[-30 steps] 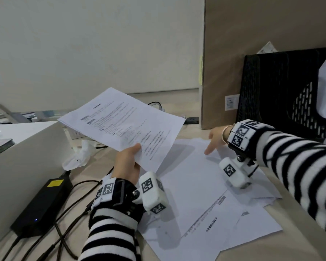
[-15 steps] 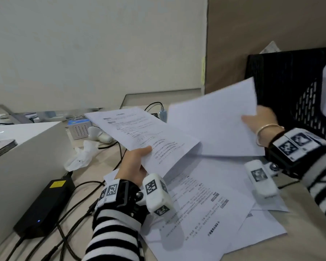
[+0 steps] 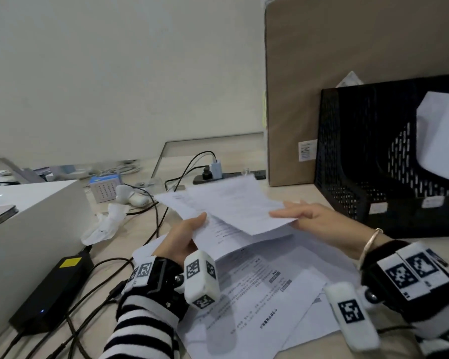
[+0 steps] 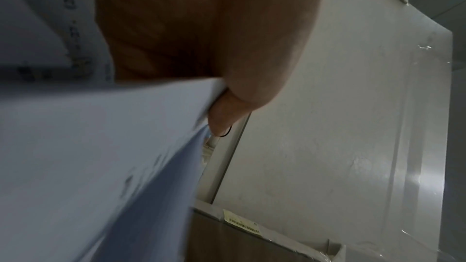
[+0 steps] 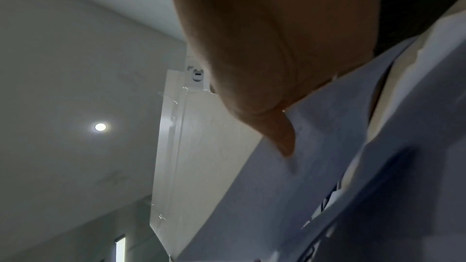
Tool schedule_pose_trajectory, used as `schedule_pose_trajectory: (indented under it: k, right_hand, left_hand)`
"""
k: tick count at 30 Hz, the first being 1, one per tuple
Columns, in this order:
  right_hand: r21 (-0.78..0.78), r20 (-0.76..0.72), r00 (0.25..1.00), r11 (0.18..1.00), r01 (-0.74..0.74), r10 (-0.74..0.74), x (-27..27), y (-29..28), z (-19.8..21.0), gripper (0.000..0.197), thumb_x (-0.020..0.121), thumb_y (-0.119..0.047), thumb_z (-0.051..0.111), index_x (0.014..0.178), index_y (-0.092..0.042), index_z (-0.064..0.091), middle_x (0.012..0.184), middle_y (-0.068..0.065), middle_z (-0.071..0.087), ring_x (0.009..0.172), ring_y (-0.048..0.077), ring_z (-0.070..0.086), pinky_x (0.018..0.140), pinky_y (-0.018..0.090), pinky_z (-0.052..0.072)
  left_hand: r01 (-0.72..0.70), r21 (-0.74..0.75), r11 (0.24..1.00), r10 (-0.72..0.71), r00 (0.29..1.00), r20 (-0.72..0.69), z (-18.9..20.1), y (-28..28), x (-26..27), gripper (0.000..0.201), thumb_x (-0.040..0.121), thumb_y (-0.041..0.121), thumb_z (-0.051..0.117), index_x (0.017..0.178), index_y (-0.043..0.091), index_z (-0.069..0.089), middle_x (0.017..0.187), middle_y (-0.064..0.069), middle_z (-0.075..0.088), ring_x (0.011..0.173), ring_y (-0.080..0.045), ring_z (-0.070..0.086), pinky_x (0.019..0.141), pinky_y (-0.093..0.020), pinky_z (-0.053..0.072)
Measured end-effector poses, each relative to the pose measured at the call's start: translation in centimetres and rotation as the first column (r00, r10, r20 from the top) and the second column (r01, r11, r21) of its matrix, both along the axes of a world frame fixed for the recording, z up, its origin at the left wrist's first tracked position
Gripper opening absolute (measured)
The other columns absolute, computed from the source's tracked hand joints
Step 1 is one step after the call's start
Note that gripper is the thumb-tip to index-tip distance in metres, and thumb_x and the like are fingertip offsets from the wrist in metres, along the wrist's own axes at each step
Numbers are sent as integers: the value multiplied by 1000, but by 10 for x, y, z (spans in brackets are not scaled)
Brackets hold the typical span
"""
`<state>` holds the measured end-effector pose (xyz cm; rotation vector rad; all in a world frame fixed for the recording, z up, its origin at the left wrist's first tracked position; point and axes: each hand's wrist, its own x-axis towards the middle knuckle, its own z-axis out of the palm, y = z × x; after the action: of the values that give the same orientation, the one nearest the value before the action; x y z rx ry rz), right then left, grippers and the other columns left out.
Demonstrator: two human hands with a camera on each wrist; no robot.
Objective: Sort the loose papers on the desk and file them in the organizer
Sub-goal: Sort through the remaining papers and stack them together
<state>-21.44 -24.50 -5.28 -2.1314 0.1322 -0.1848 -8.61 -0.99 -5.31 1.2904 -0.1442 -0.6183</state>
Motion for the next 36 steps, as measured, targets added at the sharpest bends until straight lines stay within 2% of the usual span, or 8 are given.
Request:
schedule_pose_trajectory:
  k: [5,11,15,17,22,27,33,36]
  right_hand:
    - [-34,-86,994,997,-74,71,-4,9,0,47,95,-2,43,116,-37,67,148,-13,35,137,-7,13,106,15,7]
    - [25,-109,990,996,-88,90,-7,14,3,46,96,3,40,116,-28,68,122,-28,39,105,-32,22,100,10,12]
    - [57,-35,999,997,43,-41,-6,9,0,33,94,-9,52,113,-29,70,122,-24,48,117,-9,42,99,17,30]
    - [96,37,982,979,179,-183,-5,5,0,29,91,-11,59,114,-25,69,124,-15,55,107,0,53,82,14,42]
    - [325,100,891,861,392,-443,3,-7,-9,35,90,-16,62,125,-22,59,127,-5,53,97,5,55,75,20,45]
    - [398,63,887,826,399,-458,9,-11,-15,31,90,-21,63,120,-23,60,124,-6,56,107,15,57,97,37,48]
    - [683,25,884,653,327,-468,8,-5,-13,65,90,-37,62,143,-16,33,110,0,60,98,22,69,86,39,55]
    - [719,-73,966,659,222,-246,-1,1,-3,58,85,-44,64,133,-15,49,114,12,68,94,23,72,69,30,59]
  left_hand:
    - [49,89,995,-45,998,-45,-1,-3,-2,21,102,15,43,91,5,58,64,-11,72,58,-23,69,58,-38,51]
    - [50,312,949,-20,995,-99,-7,-3,5,27,97,11,54,123,1,55,78,-15,72,59,-28,69,42,-32,54]
    - [24,315,949,1,997,-79,-7,-4,4,27,97,3,51,124,1,49,85,-15,62,70,-29,58,50,-38,48]
    - [-30,247,969,45,997,-56,-11,-3,7,30,97,0,49,127,2,47,86,-13,62,72,-28,59,55,-38,45]
    - [-192,79,978,187,981,59,-21,-6,15,37,95,-3,49,132,-1,48,117,-21,65,100,-37,63,77,-43,54]
    - [-224,47,973,218,971,100,-25,-7,20,36,95,-1,50,131,4,50,121,-19,64,109,-39,62,91,-48,51]
    - [-253,-10,967,252,956,153,-25,-11,20,35,95,-1,50,130,4,49,118,-15,65,104,-33,63,91,-45,52]
    - [-222,-70,972,232,956,178,-23,-13,15,31,96,0,50,127,7,51,113,-11,67,100,-29,64,86,-41,53]
